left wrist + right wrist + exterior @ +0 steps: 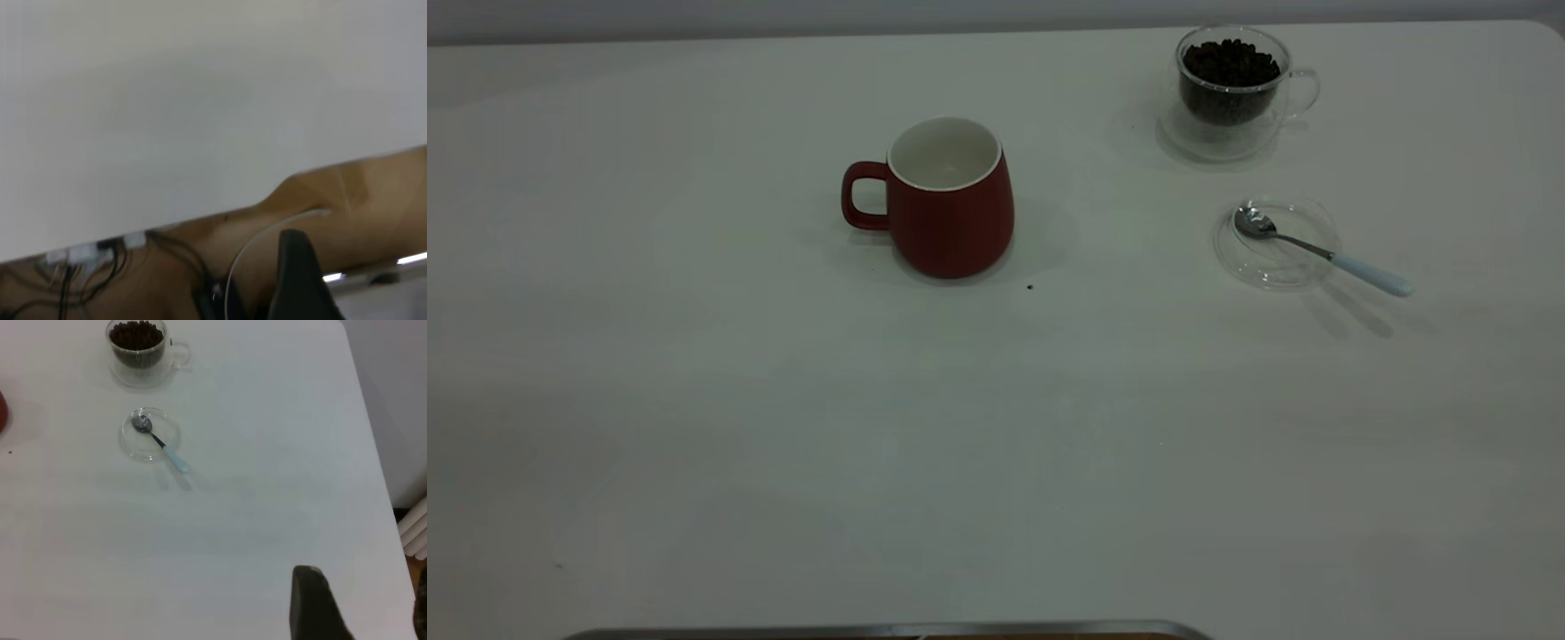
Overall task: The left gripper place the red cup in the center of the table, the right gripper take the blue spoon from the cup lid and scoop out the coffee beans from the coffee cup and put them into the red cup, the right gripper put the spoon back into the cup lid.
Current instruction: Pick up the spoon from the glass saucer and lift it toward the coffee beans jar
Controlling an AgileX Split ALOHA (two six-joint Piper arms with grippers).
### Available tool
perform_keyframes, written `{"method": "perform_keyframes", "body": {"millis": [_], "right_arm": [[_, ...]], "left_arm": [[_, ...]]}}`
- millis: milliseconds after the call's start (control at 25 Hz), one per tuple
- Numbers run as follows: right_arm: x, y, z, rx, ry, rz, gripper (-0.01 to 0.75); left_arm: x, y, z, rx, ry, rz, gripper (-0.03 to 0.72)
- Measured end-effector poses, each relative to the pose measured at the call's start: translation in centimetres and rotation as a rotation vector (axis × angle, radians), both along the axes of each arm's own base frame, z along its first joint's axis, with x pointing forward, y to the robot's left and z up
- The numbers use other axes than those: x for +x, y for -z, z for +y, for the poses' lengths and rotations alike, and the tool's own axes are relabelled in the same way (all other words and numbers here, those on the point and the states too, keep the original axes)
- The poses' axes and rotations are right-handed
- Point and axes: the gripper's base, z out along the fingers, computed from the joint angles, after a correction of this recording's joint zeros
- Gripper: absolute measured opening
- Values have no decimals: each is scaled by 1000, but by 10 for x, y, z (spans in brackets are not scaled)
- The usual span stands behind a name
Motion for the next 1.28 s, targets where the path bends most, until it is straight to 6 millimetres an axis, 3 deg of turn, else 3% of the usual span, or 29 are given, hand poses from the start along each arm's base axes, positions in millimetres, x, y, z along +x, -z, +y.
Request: {"method": "perform_keyframes", "body": {"millis": [280,560,960,1280], "right_arm": [[0,0,0,0,0,0,398],[0,0,0,0,0,0,398],[0,0,0,0,0,0,398],[0,0,0,0,0,0,398]], "left_arm": [[-16,-1,4,-35,2,-117,516],[-19,-1,4,-44,-9,-134,516],[-35,0,0,-52,-318,-256,516],[-36,0,1,-64,-250,-251,516]]}}
